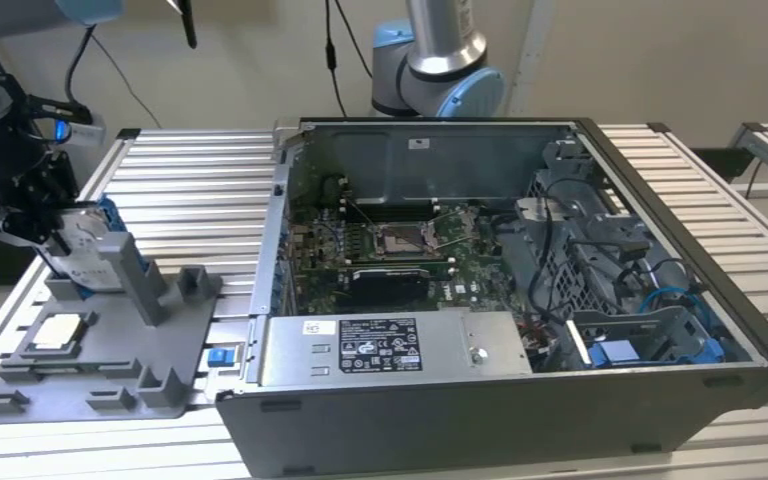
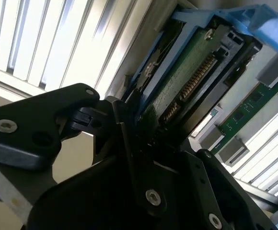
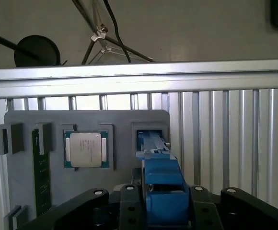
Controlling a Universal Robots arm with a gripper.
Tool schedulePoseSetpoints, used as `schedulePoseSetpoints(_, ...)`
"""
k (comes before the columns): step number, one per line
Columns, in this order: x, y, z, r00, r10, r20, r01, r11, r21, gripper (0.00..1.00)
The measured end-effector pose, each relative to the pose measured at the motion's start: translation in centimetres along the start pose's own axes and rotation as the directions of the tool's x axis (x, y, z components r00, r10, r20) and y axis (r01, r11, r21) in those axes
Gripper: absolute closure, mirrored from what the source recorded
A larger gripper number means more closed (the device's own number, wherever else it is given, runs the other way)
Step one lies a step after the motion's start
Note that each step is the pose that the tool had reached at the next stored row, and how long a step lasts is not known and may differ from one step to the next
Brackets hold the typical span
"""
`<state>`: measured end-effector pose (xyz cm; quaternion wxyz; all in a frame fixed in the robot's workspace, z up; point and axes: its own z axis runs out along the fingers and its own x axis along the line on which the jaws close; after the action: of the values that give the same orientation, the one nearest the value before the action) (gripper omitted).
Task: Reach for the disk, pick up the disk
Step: 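Pick up the disk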
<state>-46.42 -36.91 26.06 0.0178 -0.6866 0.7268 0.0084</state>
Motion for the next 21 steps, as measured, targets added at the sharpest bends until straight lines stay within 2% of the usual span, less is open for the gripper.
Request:
schedulePoseSetpoints(5, 0.0, 0.0, 0.0, 1.0, 0.0, 0.0009, 0.0, 1.0, -0.0001, 1.0)
schedulePoseSetpoints(21, 0.01, 0.0, 0.0, 1.0, 0.0, -0.0082, 0.0, 1.0, 0.0004, 1.0)
